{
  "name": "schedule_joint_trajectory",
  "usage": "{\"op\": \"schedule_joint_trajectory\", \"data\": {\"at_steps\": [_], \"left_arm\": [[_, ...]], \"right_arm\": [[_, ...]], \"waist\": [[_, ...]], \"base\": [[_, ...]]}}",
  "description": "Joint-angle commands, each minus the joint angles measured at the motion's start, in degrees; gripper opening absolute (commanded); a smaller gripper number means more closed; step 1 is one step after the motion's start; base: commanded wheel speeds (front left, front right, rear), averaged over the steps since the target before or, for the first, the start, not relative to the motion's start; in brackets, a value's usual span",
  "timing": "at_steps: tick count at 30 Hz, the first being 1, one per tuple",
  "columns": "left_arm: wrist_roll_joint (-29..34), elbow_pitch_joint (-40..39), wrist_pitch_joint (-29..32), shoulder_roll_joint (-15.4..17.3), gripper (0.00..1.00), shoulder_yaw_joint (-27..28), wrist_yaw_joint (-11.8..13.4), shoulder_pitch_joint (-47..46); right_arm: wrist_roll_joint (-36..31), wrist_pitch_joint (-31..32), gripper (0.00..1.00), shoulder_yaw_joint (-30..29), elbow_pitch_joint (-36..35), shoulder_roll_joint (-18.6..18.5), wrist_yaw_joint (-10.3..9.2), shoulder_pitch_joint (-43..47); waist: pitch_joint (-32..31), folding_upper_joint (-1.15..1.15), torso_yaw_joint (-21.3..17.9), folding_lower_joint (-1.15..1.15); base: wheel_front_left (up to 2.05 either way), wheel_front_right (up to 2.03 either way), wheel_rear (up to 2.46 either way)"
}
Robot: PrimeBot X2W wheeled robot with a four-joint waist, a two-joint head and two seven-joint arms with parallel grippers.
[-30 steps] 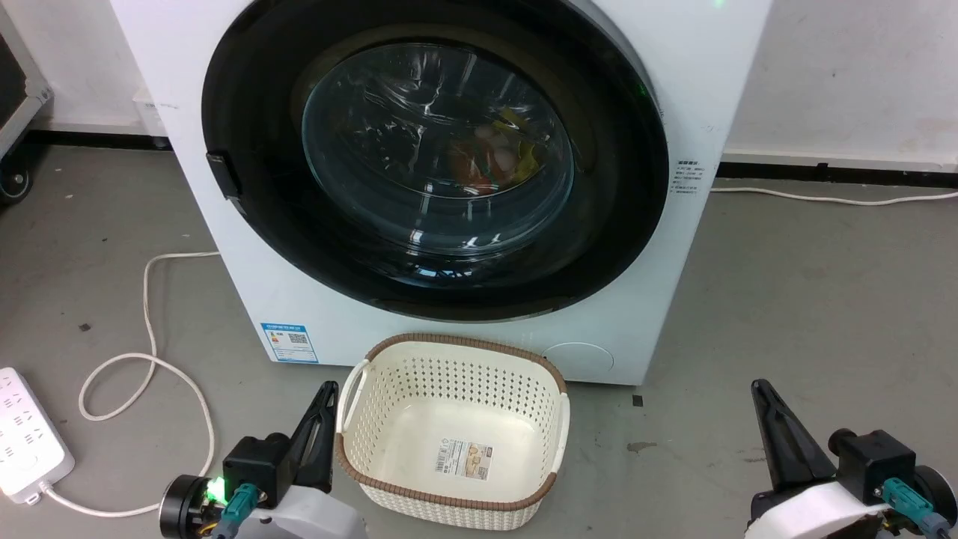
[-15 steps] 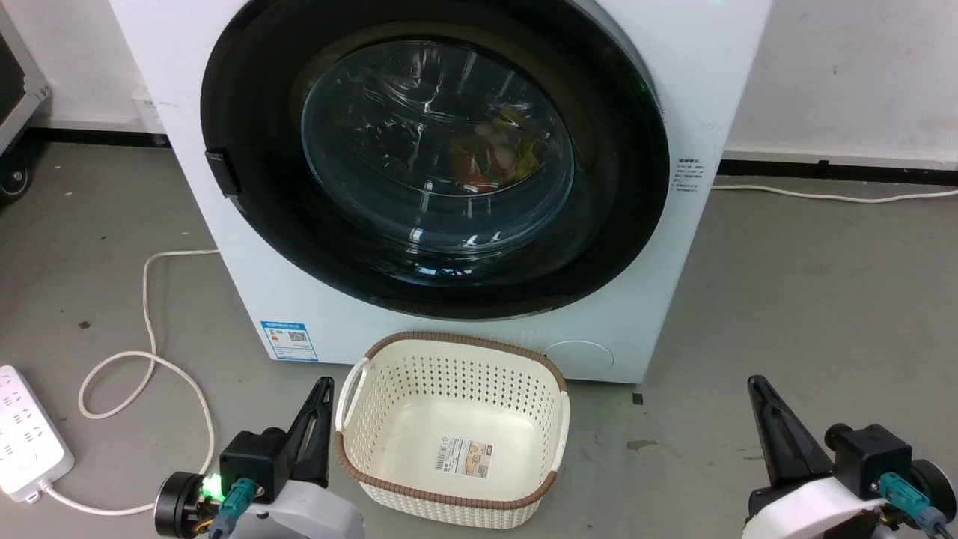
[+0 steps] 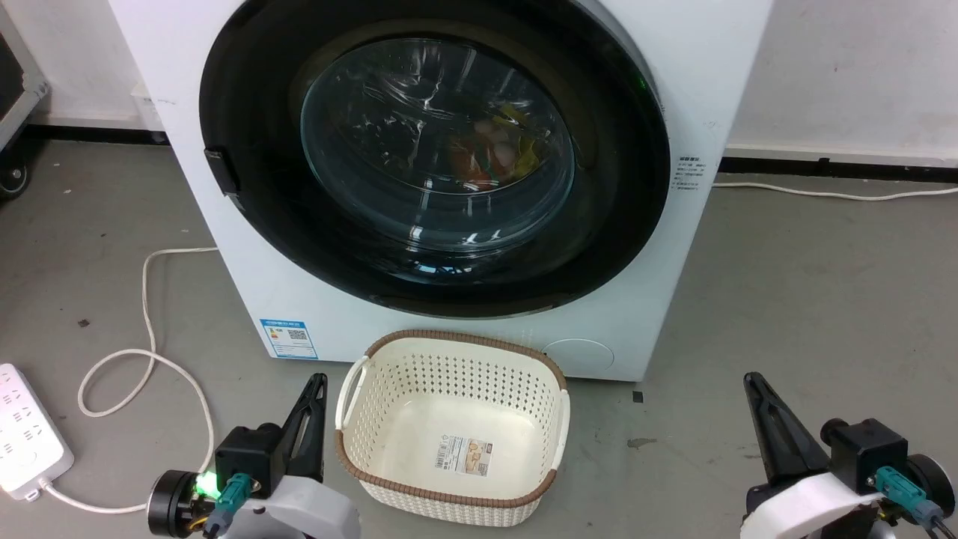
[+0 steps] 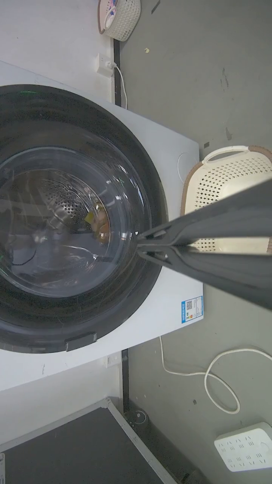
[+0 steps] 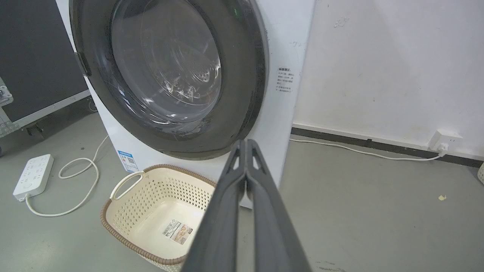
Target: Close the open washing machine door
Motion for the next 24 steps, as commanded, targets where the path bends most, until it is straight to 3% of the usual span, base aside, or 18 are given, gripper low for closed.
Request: {"op": "schedule_joint_trajectory", "data": {"at_steps": [1,24], "left_arm": [[0.4,-0.59,0.39,-0.05,0.0,0.19,0.32,0.86],[1.03,-3.37,3.32,-0.09,0.0,0.87,1.73,1.36]], "right_arm": [[-0.35,0.29,0.0,0.15,-0.59,0.14,-0.02,0.55],[-0.76,3.23,0.0,0.94,-3.06,0.21,-0.03,0.8]], "waist": [[0.02,0.0,0.01,0.0],[0.46,0.0,0.1,-0.01]], "base": [[0.0,0.0,0.0],[0.0,0.0,0.0]]}}
